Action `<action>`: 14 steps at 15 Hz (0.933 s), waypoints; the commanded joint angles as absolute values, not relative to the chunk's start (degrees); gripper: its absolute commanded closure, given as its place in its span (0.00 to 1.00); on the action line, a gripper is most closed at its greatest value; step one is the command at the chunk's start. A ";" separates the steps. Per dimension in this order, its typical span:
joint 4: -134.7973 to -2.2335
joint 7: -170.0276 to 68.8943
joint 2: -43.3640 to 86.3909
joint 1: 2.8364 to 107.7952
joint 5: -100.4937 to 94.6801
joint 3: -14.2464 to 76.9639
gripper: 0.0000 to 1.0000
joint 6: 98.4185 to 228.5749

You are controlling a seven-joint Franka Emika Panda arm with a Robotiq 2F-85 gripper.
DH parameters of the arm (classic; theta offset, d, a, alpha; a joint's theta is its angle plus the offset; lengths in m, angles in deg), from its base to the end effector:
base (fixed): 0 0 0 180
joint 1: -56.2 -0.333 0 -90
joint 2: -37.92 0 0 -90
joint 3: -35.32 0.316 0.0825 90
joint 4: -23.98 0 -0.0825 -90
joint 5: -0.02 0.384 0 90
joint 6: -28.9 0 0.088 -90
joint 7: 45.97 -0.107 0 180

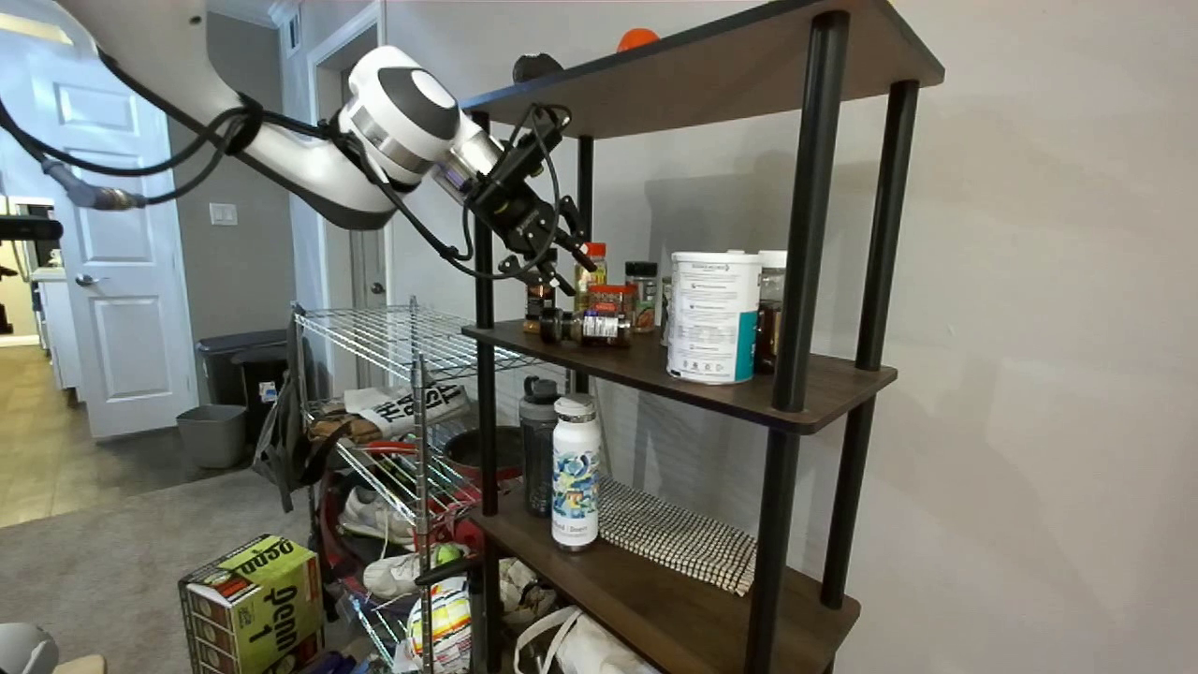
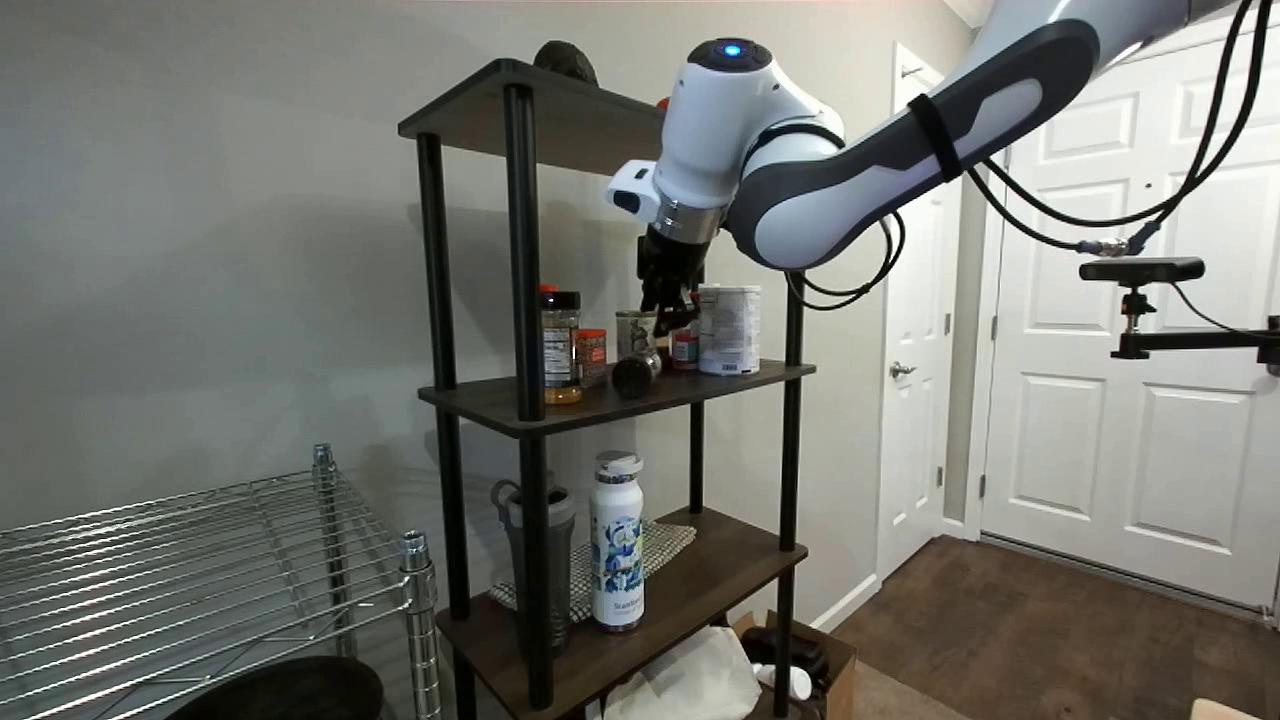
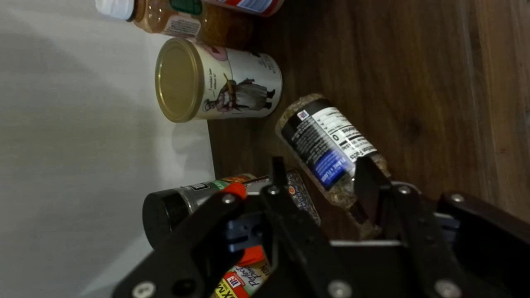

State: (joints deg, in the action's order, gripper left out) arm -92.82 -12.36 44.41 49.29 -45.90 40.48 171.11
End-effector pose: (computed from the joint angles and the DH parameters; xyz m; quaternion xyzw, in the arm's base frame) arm 0.5524 0.1230 0.5546 0.7246 0.5567 0.1875 0.3604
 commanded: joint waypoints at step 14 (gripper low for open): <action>-92.00 -0.38 42.97 48.64 -41.79 40.90 0.00 169.84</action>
State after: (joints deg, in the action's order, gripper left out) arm -92.69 -7.69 43.52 49.04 -44.75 40.99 170.82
